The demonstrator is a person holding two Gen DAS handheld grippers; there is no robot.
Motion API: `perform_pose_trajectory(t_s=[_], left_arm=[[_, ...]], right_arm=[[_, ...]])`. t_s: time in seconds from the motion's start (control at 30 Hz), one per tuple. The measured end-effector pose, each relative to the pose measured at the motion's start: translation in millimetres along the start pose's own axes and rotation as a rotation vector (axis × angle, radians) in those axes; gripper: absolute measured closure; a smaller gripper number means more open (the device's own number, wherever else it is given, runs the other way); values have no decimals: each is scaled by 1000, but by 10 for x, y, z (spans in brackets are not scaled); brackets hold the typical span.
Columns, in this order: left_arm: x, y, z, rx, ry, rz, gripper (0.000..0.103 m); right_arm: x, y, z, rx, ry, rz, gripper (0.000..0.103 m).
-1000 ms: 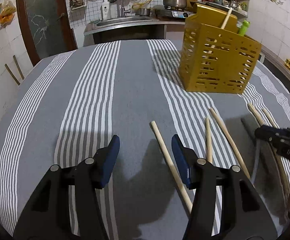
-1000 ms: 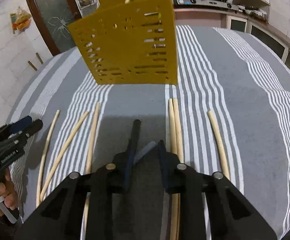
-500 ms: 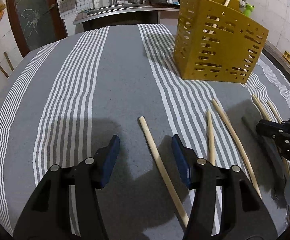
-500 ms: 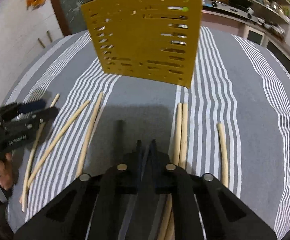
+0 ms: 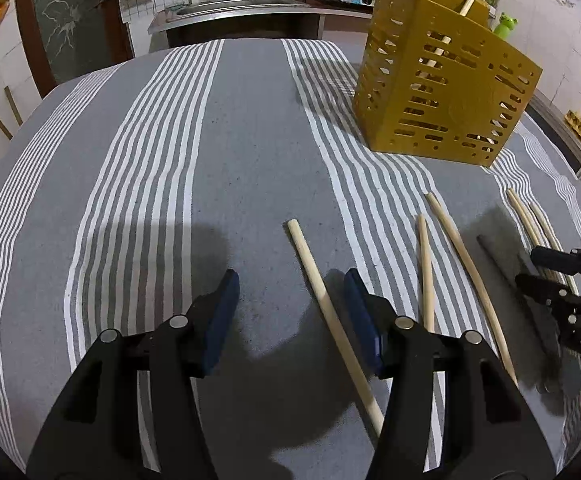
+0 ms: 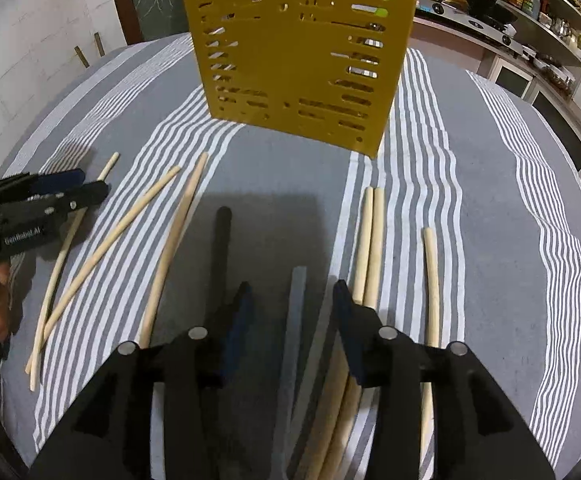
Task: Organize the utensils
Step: 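Grasp the light blue spoon with the right tool while the left tool grasps a chopstick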
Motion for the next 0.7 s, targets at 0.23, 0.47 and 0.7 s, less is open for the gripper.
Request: perform_pose_trajectory(t_s=[0.23,0.47,0.7], left_arm=[[126,30,-89,25,-44,-28,50],[163,132,-80,54,-85,-22,91],[126,232,-20,45,-92,9,100]], right_arm=[[-12,20,88,-41,-36,-21,62],[-13,20,139,-76,-51,-22,71],[48,15,26,-84,-72,-39,88]])
Point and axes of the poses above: each gripper's, at about its wrist camera, not at the fingertips, and x roughly the way its jaws point, y to its right, z to its underside, the point moved 10 cm from there along x, roughly the way its jaws point, and after that the axes turned 14 degrees about z, right-handed, at the moved point
